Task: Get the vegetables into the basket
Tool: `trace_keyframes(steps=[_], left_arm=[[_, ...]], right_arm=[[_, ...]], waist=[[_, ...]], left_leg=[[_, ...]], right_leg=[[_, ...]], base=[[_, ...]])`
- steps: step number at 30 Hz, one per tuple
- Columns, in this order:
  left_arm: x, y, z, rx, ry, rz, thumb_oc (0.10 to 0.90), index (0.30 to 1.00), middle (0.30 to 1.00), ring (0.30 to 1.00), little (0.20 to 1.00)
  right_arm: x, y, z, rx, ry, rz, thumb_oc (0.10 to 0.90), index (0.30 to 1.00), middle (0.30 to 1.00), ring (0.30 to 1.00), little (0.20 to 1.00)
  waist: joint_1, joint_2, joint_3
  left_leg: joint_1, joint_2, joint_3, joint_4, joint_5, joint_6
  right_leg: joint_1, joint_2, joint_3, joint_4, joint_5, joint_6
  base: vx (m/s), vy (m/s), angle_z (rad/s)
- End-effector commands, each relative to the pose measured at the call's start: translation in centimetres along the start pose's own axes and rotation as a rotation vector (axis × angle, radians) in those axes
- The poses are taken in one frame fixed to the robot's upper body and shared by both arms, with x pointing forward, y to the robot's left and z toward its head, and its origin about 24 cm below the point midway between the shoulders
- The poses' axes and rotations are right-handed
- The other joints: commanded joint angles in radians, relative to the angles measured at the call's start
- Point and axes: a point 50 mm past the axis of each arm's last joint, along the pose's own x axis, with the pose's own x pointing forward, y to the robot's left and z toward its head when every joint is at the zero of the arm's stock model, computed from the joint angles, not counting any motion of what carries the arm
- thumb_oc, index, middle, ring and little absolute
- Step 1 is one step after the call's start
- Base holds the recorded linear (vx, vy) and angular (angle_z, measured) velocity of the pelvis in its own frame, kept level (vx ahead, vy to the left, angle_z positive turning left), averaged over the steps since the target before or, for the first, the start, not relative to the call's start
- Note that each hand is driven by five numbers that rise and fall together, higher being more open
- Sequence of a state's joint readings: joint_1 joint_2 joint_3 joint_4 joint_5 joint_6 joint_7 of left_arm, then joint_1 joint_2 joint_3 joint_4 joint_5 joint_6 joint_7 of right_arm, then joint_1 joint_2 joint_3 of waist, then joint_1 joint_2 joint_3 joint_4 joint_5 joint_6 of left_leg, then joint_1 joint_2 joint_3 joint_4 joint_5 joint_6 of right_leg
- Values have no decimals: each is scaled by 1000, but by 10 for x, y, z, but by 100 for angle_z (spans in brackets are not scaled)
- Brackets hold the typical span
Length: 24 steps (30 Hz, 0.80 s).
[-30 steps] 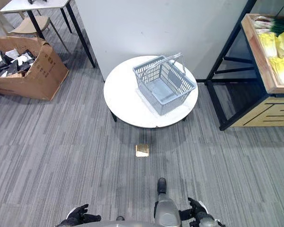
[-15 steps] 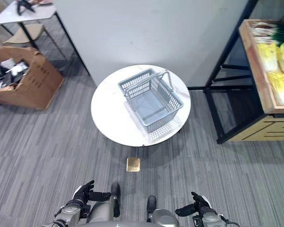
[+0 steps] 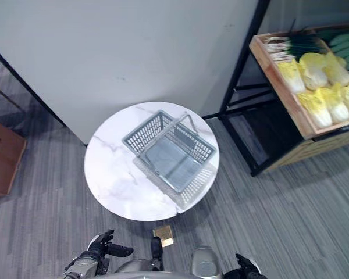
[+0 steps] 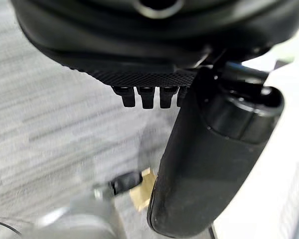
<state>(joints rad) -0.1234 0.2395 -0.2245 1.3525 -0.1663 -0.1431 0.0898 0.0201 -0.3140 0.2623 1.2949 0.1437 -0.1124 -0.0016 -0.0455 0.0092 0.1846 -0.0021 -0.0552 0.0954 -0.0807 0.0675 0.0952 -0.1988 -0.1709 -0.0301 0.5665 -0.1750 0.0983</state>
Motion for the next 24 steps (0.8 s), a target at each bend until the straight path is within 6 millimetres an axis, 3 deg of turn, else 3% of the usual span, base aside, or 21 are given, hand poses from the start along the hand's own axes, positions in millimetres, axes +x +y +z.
trace_keyframes(steps=[1, 2, 3, 5, 8, 11, 16, 20, 24], left_arm=[[-2, 15, -9, -28, 6, 60, 900, 1000, 1000, 1000, 1000], [-3, 16, -12, -30, 15, 64, 900, 1000, 1000, 1000, 1000], [-3, 17, -12, -24, 17, 69, 900, 1000, 1000, 1000, 1000], [-3, 16, -14, -24, 21, 65, 900, 1000, 1000, 1000, 1000], [-4, 12, -20, -34, 36, 52, 900, 1000, 1000, 1000, 1000], [-6, 5, -26, -33, 51, 24, 900, 1000, 1000, 1000, 1000], [-7, -1, -26, -35, 53, 7, 900, 1000, 1000, 1000, 1000], [-8, -5, -30, -27, 62, -7, 900, 1000, 1000, 1000, 1000], [-9, -5, -37, -7, 79, -14, 900, 1000, 1000, 1000, 1000]], right_arm=[[4, -8, 38, 21, -134, -23, 900, 1000, 1000, 1000, 1000], [4, -6, 42, 23, -143, -16, 900, 1000, 1000, 1000, 1000], [4, -5, 41, 17, -139, -10, 900, 1000, 1000, 1000, 1000], [4, -3, 39, 13, -135, -5, 900, 1000, 1000, 1000, 1000], [4, -2, 37, -1, -126, 2, 900, 1000, 1000, 1000, 1000], [4, -4, 35, -23, -116, 3, 900, 1000, 1000, 1000, 1000], [4, -12, 30, -2, -98, -26, 900, 1000, 1000, 1000, 1000], [2, -25, 19, 48, -59, -86, 900, 1000, 1000, 1000, 1000], [-4, -58, 1, 131, 15, -210, 900, 1000, 1000, 1000, 1000]], waist=[[14, -21, 8], [5, -27, 6], [0, -31, 4], [2, -35, 3], [18, -44, -10], [28, -37, -24], [28, -31, -24], [24, -29, -38], [26, -29, -60]], left_leg=[[-25, 93, 47, 53, -10, -120], [-16, 98, 32, 45, -13, -134], [-12, 100, 20, 46, -15, -138], [-7, 103, 15, 49, -16, -142], [3, 123, 5, 35, -10, -160], [9, 161, -14, 16, 13, -187], [9, 186, -28, 9, 29, -202], [22, 194, -27, 7, 26, -204], [42, 191, -21, 0, 16, -203]], right_leg=[[53, -52, -31, -350, 316, 62], [40, -55, 13, -451, 337, 73], [37, -52, 46, -462, 338, 76], [55, -48, 44, -483, 322, 80], [87, -39, 4, -542, 315, 73], [132, -2, -31, -587, 298, 56], [152, 18, -46, -593, 283, 43], [169, 26, -47, -600, 277, 41], [191, 24, -47, -626, 286, 47]], base=[[169, -146, 5], [163, -152, -1], [163, -163, 10], [67, -96, 35], [80, -210, 30], [53, -229, 17], [9, -121, 7], [25, -39, 9], [24, 3, -6]])
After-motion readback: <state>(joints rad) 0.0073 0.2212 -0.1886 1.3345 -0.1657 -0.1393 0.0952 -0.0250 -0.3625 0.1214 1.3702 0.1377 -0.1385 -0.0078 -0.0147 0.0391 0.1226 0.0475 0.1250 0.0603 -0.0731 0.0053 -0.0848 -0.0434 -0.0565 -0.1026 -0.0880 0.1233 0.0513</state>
